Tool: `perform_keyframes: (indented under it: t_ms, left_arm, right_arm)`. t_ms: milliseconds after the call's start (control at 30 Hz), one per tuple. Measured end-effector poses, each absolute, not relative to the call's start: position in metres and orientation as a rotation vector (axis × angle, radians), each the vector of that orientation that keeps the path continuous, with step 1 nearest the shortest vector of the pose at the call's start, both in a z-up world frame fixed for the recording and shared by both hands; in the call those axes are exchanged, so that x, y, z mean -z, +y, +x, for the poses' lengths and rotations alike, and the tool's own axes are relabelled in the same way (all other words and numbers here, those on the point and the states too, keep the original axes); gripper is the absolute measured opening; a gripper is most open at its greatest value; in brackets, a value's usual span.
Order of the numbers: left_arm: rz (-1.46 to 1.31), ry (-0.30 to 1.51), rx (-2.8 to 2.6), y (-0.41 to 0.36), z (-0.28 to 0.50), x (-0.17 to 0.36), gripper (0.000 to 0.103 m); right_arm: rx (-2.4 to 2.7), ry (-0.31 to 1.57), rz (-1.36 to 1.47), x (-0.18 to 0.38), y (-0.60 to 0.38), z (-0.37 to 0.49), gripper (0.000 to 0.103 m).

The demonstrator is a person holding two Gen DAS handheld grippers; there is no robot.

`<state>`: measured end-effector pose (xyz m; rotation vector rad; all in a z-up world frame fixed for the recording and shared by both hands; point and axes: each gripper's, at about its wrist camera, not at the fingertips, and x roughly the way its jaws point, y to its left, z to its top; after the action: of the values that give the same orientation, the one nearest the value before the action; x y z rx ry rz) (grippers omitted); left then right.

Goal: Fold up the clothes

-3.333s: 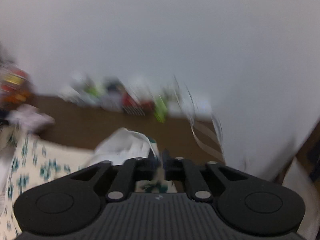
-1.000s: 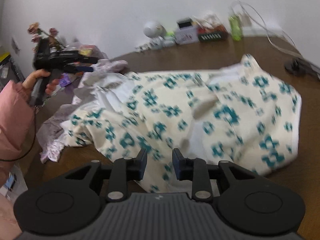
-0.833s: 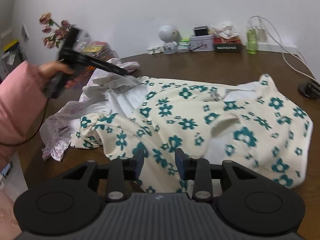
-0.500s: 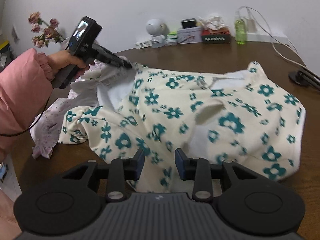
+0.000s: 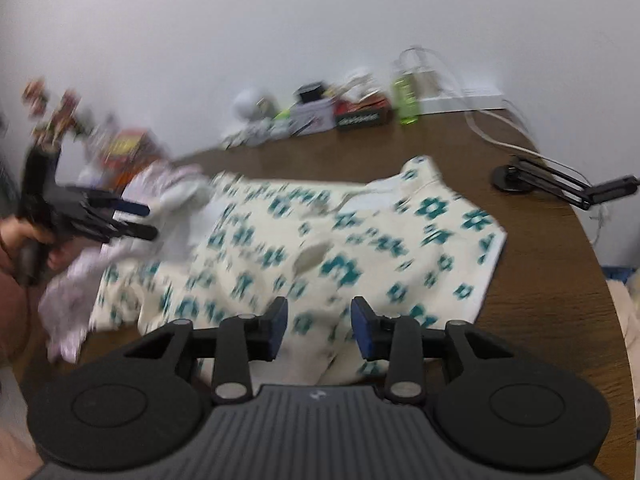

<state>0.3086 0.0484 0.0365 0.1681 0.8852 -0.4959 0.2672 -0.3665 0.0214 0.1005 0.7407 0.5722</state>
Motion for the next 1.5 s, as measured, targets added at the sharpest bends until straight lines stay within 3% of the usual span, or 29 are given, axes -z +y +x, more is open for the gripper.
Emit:
perform_keyframes:
  t_ms: [167,200,267,300,333,367,533,600,633,667,700,733,833,1000,1067,1100,1133,1167,1433,1500]
  left_arm:
    - [0.179,0.950,0.575,0.045,0.269,-0.016,0.077]
    - [0.191,0.960,0.565,0.042,0.266,-0.010,0.076]
    - [0.200,0.972,0.547,0.036,0.263,-0.001,0.069]
    - [0.193,0.977,0.540,0.035,0.264,0.002,0.046]
    - [0.184,0.983,0.533,0.035,0.264,0.005,0.015]
    - [0.178,0.982,0.524,0.036,0.265,0.006,0.008]
    - [0.161,0.900,0.614,0.059,0.243,-0.015,0.007]
    - [0.170,0.882,0.647,0.065,0.232,-0.018,0.012]
    - [0.165,0.881,0.653,0.067,0.228,-0.018,0.021]
    - [0.163,0.882,0.658,0.068,0.225,-0.017,0.029]
    - [0.160,0.877,0.661,0.068,0.223,-0.016,0.050]
    - [0.156,0.871,0.662,0.067,0.221,-0.015,0.065]
    - [0.140,0.864,0.658,0.061,0.225,-0.014,0.068]
    - [0.141,0.906,0.581,0.046,0.245,-0.004,0.068]
    - [0.135,0.922,0.563,0.043,0.252,0.004,0.062]
    - [0.127,0.926,0.564,0.044,0.253,0.005,0.032]
    - [0.119,0.930,0.567,0.045,0.254,0.006,0.004]
    - [0.110,0.933,0.570,0.045,0.256,0.007,0.004]
    - [0.202,0.663,0.581,0.085,0.209,-0.077,0.004]
    - [0.271,0.654,0.634,0.084,0.186,-0.077,0.004]
  right_arm:
    - [-0.533,0.776,-0.040,-0.006,-0.340,0.256,0.043]
    - [-0.506,0.783,-0.080,-0.002,-0.334,0.257,0.041]
    - [-0.474,0.800,-0.127,0.006,-0.326,0.260,0.025]
    - [-0.471,0.815,-0.119,0.008,-0.326,0.263,0.006]
    - [-0.467,0.821,-0.102,0.008,-0.329,0.264,0.003]
    - [-0.460,0.821,-0.087,0.006,-0.332,0.266,0.003]
    - [-0.373,0.743,-0.006,-0.030,-0.369,0.258,0.002]
    - [-0.370,0.753,-0.021,-0.037,-0.375,0.254,0.008]
    - [-0.372,0.750,-0.036,-0.039,-0.374,0.249,0.012]
    - [-0.384,0.734,-0.054,-0.042,-0.370,0.242,0.028]
    - [-0.412,0.713,-0.073,-0.045,-0.363,0.233,0.048]
    - [-0.459,0.690,-0.083,-0.048,-0.355,0.226,0.051]
    - [-0.596,0.671,-0.093,-0.053,-0.331,0.216,0.051]
    - [-0.611,0.809,-0.154,-0.026,-0.308,0.247,0.046]
    - [-0.602,0.869,-0.175,-0.012,-0.306,0.263,0.046]
    - [-0.612,0.895,-0.176,-0.006,-0.306,0.269,0.043]
    - [-0.633,0.918,-0.172,-0.002,-0.306,0.274,0.033]
    - [-0.663,0.937,-0.154,0.000,-0.309,0.276,0.002]
    - [-0.964,0.791,0.015,-0.077,-0.344,0.259,0.002]
    - [-1.036,0.802,-0.033,-0.072,-0.341,0.243,0.002]
